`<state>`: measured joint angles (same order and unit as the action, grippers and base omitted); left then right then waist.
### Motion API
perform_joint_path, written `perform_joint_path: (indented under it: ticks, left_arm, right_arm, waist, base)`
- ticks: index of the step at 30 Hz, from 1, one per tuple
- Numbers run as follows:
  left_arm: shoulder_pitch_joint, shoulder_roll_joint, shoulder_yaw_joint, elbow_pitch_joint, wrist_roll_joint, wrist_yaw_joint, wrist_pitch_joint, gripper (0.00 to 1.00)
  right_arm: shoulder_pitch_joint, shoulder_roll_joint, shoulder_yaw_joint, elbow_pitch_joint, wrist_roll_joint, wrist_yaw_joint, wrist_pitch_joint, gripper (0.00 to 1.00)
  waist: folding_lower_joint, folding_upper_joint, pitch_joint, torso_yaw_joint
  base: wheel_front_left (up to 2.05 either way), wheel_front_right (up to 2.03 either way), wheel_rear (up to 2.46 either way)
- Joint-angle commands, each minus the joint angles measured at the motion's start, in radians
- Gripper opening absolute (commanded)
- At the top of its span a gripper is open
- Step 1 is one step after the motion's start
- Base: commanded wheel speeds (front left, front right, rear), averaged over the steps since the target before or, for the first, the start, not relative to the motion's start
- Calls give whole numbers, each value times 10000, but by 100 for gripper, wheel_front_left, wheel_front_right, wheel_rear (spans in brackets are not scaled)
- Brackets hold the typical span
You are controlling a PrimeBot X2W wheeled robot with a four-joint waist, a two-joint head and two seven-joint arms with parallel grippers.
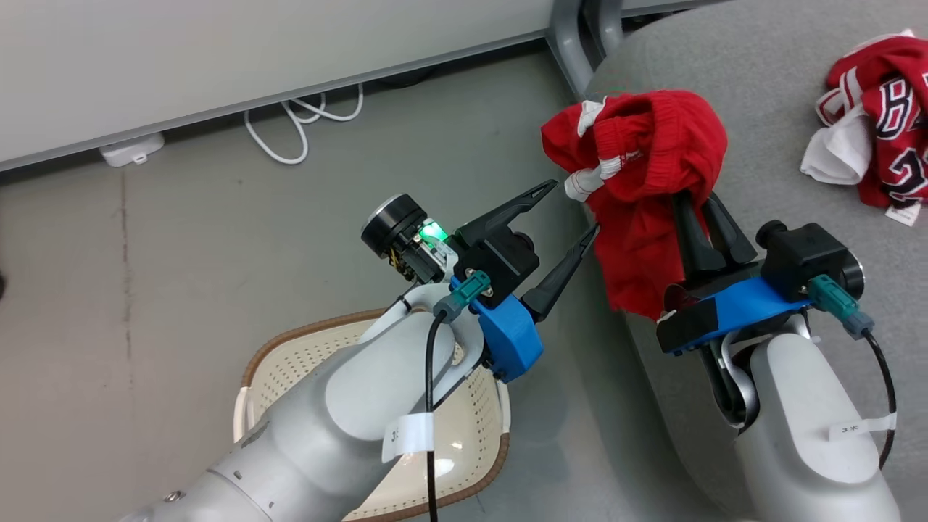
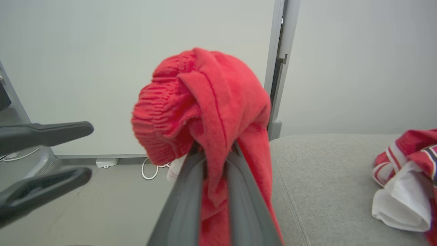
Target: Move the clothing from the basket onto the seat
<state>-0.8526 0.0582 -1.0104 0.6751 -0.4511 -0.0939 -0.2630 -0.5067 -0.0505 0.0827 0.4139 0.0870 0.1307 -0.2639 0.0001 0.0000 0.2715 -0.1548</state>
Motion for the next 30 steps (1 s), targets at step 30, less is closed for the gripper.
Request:
perform_joint_path:
  ticks: [30]
  left_arm:
    - [-354, -67, -810, 88, -94, -50, -24, 100]
  right_arm:
    - [1558, 3, -1494, -1164, 169, 1, -8, 0]
  waist:
    - [-1, 0, 729, -1567]
  base:
    - [0, 0, 0]
